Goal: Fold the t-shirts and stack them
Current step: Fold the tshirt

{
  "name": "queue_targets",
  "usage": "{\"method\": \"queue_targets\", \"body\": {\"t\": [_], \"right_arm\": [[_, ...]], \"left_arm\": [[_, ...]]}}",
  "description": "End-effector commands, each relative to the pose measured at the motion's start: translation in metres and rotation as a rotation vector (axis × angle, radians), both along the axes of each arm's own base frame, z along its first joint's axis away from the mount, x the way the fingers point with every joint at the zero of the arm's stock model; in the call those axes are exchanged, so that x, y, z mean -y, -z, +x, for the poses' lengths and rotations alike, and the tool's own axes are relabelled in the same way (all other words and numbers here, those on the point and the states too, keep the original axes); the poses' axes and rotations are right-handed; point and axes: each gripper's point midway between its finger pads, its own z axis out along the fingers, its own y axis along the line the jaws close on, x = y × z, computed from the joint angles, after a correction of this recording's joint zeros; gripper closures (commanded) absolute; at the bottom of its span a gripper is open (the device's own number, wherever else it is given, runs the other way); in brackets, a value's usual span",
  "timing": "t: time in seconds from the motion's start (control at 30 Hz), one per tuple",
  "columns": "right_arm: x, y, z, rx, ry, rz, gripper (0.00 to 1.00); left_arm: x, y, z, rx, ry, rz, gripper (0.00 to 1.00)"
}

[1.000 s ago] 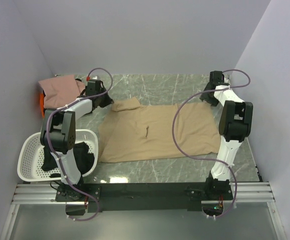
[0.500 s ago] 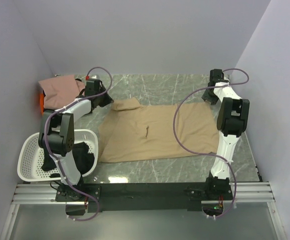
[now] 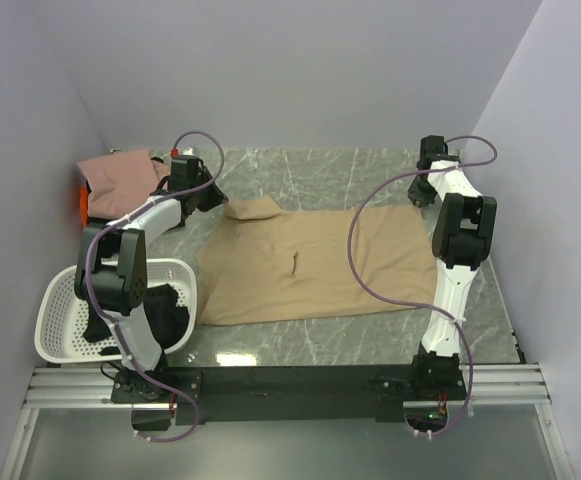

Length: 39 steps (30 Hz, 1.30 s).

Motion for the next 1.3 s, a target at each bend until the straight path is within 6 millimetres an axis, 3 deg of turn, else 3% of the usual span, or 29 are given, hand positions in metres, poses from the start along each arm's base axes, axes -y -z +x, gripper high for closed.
{"method": "queue_targets", "body": {"t": [0.0,0.1,0.33,0.37,0.43,0.5,0.53,0.57,0.63,0.7,0.73,0.77,0.97,1.13,1.27], "right_arm": [[0.006,-0.007,0.005,0.010,0.016,-0.014,0.81],[0.004,-0.007,0.007,0.022,0.007,0.002,1.00],[-0.010,-0.017,0.005,0.086,-0.036,0.055,1.00],[-0.012,-0.031,0.005,0.121,-0.042,0.060,1.00],[-0.018,-0.035,0.001,0.145,-0.058,0.088,1.00],[-0.023,-0.056,0.001,0.206,-0.074,0.101,1.00],[-0.025,-0.051,-0.008,0.193,-0.076,0.111,1.00],[-0.028,-0.064,-0.010,0.223,-0.085,0.120,1.00],[-0.032,-0.062,-0.020,0.223,-0.092,0.130,1.00],[-0.035,-0.072,-0.027,0.248,-0.104,0.130,1.00],[-0.036,-0.065,-0.036,0.228,-0.102,0.132,1.00],[-0.037,-0.074,-0.039,0.247,-0.109,0.126,1.00],[-0.034,-0.079,-0.069,0.244,-0.104,0.093,1.00],[-0.029,-0.081,-0.096,0.232,-0.086,0.051,1.00],[-0.025,-0.082,-0.115,0.212,-0.077,0.022,1.00]], "left_arm": [[0.004,-0.031,0.002,0.080,0.028,-0.014,1.00],[0.004,-0.032,0.001,0.082,0.033,-0.013,1.00],[0.008,-0.043,0.000,0.120,0.055,-0.030,1.00],[0.011,-0.045,-0.002,0.122,0.071,-0.042,1.00],[0.014,-0.053,-0.002,0.152,0.085,-0.059,1.00],[0.017,-0.054,-0.007,0.157,0.101,-0.071,1.00],[0.017,-0.055,-0.008,0.160,0.104,-0.071,1.00],[0.017,-0.055,-0.009,0.160,0.106,-0.071,1.00],[0.015,-0.052,-0.014,0.154,0.104,-0.067,1.00],[0.014,-0.053,-0.020,0.158,0.103,-0.067,1.00],[0.014,-0.052,-0.023,0.158,0.106,-0.069,1.00],[0.014,-0.054,-0.025,0.165,0.106,-0.071,1.00],[0.004,-0.051,-0.048,0.160,0.065,-0.061,1.00],[-0.006,-0.063,-0.069,0.190,0.028,-0.054,1.00],[-0.021,-0.061,-0.091,0.187,-0.038,-0.027,1.00]]}}
